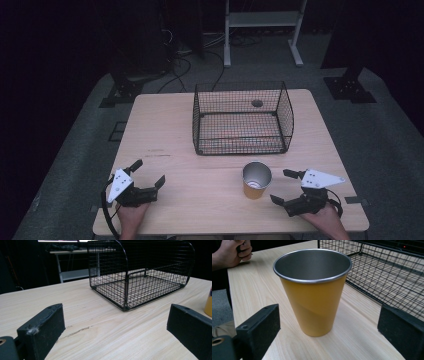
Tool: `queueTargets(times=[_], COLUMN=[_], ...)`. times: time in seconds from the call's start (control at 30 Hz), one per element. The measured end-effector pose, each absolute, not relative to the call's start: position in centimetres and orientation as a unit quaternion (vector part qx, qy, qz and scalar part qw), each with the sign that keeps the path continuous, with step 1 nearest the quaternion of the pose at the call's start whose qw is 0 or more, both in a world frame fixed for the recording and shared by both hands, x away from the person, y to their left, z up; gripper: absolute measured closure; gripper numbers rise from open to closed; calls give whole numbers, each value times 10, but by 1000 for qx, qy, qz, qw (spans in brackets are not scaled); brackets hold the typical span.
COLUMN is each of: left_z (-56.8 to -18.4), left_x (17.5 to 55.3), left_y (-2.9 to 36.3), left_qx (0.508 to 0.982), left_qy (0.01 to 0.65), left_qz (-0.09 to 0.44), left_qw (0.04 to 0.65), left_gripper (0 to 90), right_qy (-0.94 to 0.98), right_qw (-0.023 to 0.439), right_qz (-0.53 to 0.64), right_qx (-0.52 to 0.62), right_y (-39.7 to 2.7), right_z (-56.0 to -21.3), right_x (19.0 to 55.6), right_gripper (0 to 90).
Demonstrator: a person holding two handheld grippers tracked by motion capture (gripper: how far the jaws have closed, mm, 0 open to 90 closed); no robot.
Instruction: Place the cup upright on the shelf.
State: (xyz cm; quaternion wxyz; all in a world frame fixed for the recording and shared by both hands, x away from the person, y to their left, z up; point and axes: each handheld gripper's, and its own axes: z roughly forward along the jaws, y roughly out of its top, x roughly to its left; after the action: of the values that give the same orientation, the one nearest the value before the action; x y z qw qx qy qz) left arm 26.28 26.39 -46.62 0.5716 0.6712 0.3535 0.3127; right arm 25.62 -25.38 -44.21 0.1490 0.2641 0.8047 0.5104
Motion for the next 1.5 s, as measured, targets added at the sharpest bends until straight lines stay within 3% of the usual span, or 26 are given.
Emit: queueTargets(times=[1.5], left_z=[-466], left_x=[262], left_y=[264], left_qx=[671], left_qy=[352], left_qz=[313], left_qw=[572], left_gripper=[8], right_qy=[806], right_qw=[137], right_qz=[520], right_qx=[248], right_y=[-210], right_z=[-442], right_x=[279], right_gripper=[15])
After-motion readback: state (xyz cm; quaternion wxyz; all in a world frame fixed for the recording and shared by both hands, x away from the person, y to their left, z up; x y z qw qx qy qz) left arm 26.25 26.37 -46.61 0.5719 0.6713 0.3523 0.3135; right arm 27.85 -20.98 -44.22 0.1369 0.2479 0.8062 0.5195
